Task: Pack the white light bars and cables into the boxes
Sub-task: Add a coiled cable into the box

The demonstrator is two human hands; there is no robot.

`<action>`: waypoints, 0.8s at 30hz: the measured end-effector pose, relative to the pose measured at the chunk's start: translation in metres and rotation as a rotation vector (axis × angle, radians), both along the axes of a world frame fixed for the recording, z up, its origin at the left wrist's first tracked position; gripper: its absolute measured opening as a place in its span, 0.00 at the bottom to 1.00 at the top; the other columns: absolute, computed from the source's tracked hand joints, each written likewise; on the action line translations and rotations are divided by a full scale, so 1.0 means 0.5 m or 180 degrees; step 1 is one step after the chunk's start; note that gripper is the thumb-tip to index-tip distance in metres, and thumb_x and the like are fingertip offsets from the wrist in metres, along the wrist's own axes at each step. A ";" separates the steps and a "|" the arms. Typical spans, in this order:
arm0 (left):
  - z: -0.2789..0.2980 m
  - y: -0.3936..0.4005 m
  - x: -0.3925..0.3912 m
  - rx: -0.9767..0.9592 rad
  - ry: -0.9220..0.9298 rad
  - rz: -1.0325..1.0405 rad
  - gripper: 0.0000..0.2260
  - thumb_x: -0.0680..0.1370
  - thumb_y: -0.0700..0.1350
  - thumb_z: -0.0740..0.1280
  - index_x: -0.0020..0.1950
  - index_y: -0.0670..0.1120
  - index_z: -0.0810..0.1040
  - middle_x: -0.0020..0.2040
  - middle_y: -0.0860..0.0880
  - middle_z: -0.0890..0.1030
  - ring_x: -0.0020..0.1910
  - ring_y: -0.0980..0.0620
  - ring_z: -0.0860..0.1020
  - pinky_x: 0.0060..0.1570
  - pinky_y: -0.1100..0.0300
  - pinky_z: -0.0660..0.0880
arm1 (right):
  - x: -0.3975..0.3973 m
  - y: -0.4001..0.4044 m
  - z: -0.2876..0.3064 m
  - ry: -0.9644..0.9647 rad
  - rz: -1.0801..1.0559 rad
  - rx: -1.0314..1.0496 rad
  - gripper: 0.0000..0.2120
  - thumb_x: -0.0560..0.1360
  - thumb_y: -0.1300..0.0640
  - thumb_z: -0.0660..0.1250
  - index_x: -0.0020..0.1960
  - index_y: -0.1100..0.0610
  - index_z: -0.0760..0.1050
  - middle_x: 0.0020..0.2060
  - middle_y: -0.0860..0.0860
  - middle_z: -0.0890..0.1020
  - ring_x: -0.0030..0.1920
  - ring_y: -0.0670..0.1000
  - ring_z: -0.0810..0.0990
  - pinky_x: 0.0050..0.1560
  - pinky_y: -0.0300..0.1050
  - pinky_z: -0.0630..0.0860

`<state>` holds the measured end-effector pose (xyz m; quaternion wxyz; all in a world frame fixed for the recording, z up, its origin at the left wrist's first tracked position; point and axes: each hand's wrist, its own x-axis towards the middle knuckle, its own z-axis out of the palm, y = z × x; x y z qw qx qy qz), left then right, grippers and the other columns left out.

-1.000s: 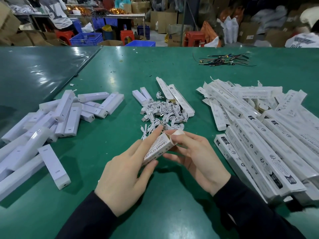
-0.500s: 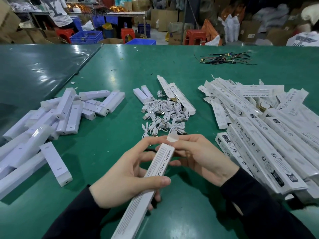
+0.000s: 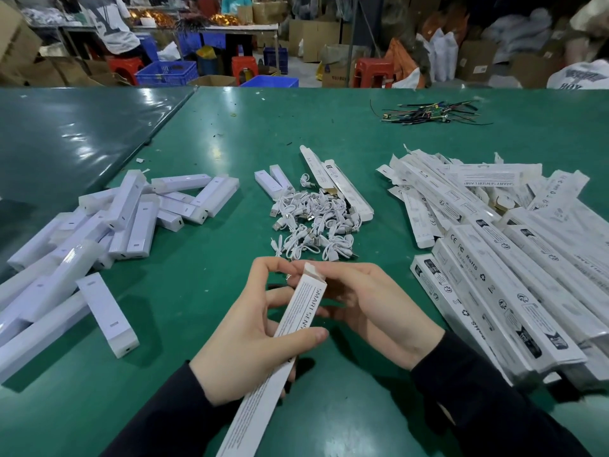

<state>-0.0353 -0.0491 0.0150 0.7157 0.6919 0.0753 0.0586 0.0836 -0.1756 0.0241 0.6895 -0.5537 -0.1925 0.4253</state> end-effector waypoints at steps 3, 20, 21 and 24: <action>-0.002 0.004 -0.001 -0.0034 0.0020 0.0049 0.21 0.68 0.37 0.74 0.48 0.57 0.67 0.49 0.42 0.83 0.20 0.51 0.73 0.21 0.60 0.73 | -0.009 0.002 -0.005 -0.0121 -0.0022 0.0030 0.12 0.80 0.57 0.62 0.56 0.59 0.83 0.49 0.55 0.86 0.46 0.46 0.82 0.42 0.36 0.77; 0.008 0.017 -0.006 -0.0533 0.0206 -0.0238 0.26 0.67 0.44 0.76 0.60 0.54 0.67 0.35 0.43 0.78 0.18 0.44 0.74 0.20 0.57 0.73 | -0.023 -0.011 -0.023 -0.3413 -0.0260 0.0086 0.16 0.81 0.58 0.58 0.61 0.57 0.81 0.52 0.47 0.82 0.54 0.47 0.80 0.53 0.37 0.73; 0.009 0.016 -0.006 -0.0549 0.0211 -0.0356 0.27 0.70 0.42 0.74 0.63 0.53 0.65 0.34 0.44 0.79 0.19 0.45 0.74 0.20 0.58 0.73 | -0.023 -0.013 -0.022 -0.3582 -0.0253 0.0100 0.14 0.80 0.58 0.60 0.60 0.58 0.81 0.52 0.47 0.82 0.54 0.46 0.80 0.54 0.38 0.73; 0.025 0.020 -0.008 -0.0496 0.0152 -0.0726 0.28 0.76 0.35 0.68 0.71 0.41 0.57 0.34 0.46 0.83 0.28 0.52 0.81 0.30 0.64 0.76 | -0.020 -0.014 -0.017 -0.3225 -0.0093 0.0180 0.09 0.75 0.58 0.68 0.51 0.59 0.84 0.50 0.45 0.83 0.47 0.44 0.82 0.49 0.37 0.74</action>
